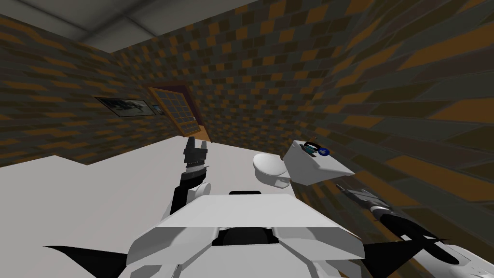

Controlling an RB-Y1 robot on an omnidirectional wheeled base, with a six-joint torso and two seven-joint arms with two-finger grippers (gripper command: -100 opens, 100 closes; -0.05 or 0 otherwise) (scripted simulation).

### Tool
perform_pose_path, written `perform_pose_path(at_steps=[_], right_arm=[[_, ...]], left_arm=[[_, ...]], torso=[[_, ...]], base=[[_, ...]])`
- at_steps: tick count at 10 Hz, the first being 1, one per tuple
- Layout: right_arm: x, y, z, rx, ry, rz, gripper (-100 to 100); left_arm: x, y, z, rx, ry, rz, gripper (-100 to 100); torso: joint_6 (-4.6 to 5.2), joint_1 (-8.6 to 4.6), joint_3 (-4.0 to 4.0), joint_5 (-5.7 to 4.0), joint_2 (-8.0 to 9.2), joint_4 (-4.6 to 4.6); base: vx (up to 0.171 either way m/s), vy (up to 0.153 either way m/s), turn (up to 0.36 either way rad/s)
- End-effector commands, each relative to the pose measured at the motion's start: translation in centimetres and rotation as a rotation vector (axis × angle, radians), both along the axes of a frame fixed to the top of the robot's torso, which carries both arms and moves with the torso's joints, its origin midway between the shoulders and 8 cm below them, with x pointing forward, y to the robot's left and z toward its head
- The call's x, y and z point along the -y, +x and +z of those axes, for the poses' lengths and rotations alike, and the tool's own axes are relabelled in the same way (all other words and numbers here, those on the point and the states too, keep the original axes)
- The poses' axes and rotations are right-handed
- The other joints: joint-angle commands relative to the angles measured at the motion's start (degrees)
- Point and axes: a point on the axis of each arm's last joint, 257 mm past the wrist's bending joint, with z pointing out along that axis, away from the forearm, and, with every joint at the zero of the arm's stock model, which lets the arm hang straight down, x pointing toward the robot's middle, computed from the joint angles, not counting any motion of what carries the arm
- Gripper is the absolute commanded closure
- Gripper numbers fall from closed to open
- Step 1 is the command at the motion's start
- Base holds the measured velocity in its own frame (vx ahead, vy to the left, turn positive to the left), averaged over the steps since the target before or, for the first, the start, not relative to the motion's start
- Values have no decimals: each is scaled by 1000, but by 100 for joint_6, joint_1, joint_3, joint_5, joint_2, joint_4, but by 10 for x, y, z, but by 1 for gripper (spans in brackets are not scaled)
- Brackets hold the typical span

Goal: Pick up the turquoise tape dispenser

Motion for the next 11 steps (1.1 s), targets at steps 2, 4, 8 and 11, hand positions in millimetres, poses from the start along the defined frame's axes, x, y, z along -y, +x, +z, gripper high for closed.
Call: perform_pose_path(at_steps=[2,4,8,11], right_arm=[[0,11,1,19,1,4,-100],[-12,38,0,78,17,21,-100],[-37,92,5,190,47,59,-100],[-50,119,10,242,60,80,-100]], left_arm=[[0,0,0,0,0,0,0],[0,0,0,0,0,0,0],[0,0,0,0,0,0,0],[0,0,0,0,0,0,0]], torso=[[-1,12,-7,3,-11,-3],[-4,4,-6,2,-9,-3],[1,-3,-3,-1,-5,-1],[-3,-15,-4,-3,-6,-2]], base=[[10,4,-4],[-31,-55,56],[-34,-73,36],[-25,-82,52]])
